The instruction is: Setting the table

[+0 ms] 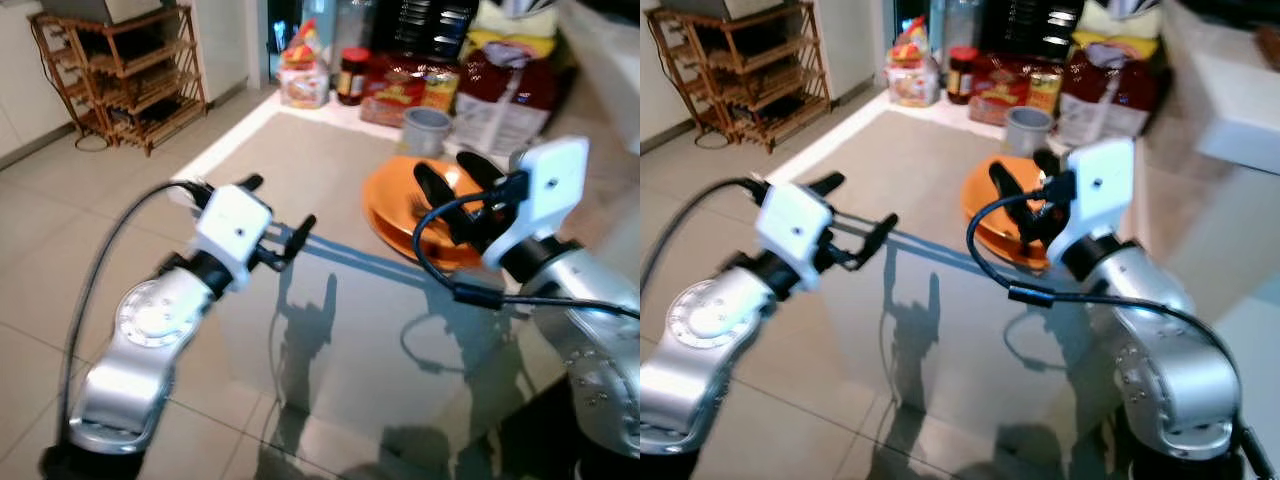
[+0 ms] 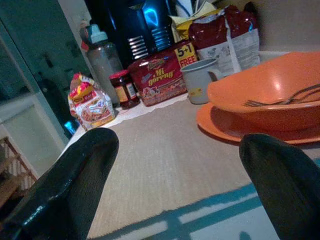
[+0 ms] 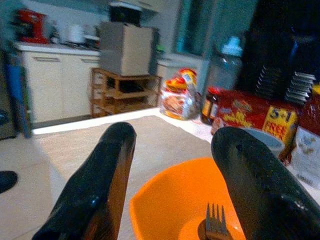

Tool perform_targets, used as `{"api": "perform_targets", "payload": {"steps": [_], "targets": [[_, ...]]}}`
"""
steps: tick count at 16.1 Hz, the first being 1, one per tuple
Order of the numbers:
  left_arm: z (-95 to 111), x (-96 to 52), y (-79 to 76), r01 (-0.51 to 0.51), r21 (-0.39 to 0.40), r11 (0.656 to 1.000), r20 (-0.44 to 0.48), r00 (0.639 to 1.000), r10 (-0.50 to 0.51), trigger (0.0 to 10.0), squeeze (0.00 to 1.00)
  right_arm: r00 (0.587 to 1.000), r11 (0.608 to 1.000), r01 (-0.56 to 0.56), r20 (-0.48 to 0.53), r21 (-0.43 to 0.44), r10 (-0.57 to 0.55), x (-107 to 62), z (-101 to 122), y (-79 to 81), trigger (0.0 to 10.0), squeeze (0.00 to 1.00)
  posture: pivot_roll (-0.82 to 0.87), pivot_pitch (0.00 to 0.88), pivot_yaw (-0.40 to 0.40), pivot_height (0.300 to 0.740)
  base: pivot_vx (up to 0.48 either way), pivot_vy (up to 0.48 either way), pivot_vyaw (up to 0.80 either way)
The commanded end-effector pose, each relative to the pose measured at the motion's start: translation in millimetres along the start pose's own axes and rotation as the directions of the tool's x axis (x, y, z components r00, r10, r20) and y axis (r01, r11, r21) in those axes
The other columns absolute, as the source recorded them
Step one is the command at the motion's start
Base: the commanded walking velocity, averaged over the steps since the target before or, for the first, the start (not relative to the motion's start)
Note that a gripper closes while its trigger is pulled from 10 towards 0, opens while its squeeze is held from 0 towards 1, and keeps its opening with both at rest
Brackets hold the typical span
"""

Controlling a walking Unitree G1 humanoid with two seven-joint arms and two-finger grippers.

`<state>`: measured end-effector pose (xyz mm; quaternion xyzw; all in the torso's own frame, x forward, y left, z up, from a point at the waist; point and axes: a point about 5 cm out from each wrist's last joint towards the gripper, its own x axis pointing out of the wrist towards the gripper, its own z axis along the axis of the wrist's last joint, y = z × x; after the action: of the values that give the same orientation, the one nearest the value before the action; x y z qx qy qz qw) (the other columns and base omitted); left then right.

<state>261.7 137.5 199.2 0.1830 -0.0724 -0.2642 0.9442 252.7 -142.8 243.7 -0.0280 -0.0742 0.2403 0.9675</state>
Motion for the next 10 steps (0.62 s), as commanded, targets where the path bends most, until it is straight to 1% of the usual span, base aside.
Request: {"api": "perform_targets", "payload": {"steps": [1, 2, 3, 4, 6, 8, 9, 10], "targets": [[1.0, -2.1, -0.1, 0.029, 0.005, 1.0, 0.003, 1.0, -0.029, 10.0, 0.0, 0.998, 0.998, -0.055, 0.008, -0.008, 0.055, -0.9, 7.9, 6.2, 10.0, 0.0, -0.03, 0.0, -0.022, 0.74, 0.0, 0.0, 0.0], [1.7, -3.4, 1.2, 0.051, 0.0, 0.999, 0.011, 0.999, -0.051, 10.0, 0.0, 0.997, 0.997, -0.079, -0.004, -0.002, 0.079, -3.2, 13.1, 7.1, 10.0, 0.0, -0.03, 0.0, -0.021, 0.74, 0.0, 0.0, 0.0], [2.8, -3.9, 1.7, 0.063, 0.006, 0.998, 0.016, 0.998, -0.063, 10.0, 0.0, 0.996, 0.996, -0.086, -0.023, 0.006, 0.087, -4.3, 13.6, 7.1, 10.0, 0.0, -0.03, 0.0, -0.021, 0.74, 0.0, 0.0, 0.0], [4.4, -5.1, 2.9, 0.077, 0.02, 0.997, 0.016, 0.997, -0.077, 10.0, 0.0, 0.992, 0.995, -0.095, -0.085, 0.005, 0.095, -7.7, 11.0, 5.4, 10.0, 0.0, -0.03, 0.0, -0.018, 0.74, 0.0, 0.0, 0.0], [4.2, -6.2, 5.6, 0.089, 0.012, 0.996, -0.001, 0.996, -0.089, 10.0, 0.0, 0.975, 0.997, -0.078, -0.209, -0.021, 0.072, -14.7, 0.9, -0.9, 10.0, 0.0, -0.02, 0.0, -0.012, 0.74, 0.0, 0.0, 0.0], [3.6, -7.0, 5.7, 0.109, -0.007, 0.994, -0.007, 0.994, -0.11, 10.0, 0.0, 0.958, 1.0, -0.019, -0.288, -0.009, 0.015, -17.9, -9.3, -5.9, 10.0, 0.0, -0.02, 0.0, 0.001, 0.74, 0.0, 0.448, 0.0], [3.9, -6.4, 4.2, 0.128, 0.003, 0.992, -0.012, 0.992, -0.128, 10.0, 0.0, 0.949, 0.999, 0.051, -0.312, 0.009, -0.046, -18.9, -13.2, -10.8, 10.0, 0.0, -0.02, 0.0, 0.011, 0.74, 0.0, 0.48, 0.0], [5.0, -5.6, 2.7, 0.136, -0.013, 0.991, 0.0, 0.991, -0.136, 10.0, 0.0, 0.94, 0.995, 0.095, -0.329, 0.003, -0.089, -20.1, -15.2, -14.6, 10.0, 0.0, -0.03, 0.0, 0.017, 0.74, 0.0, 0.48, 0.0]]}}
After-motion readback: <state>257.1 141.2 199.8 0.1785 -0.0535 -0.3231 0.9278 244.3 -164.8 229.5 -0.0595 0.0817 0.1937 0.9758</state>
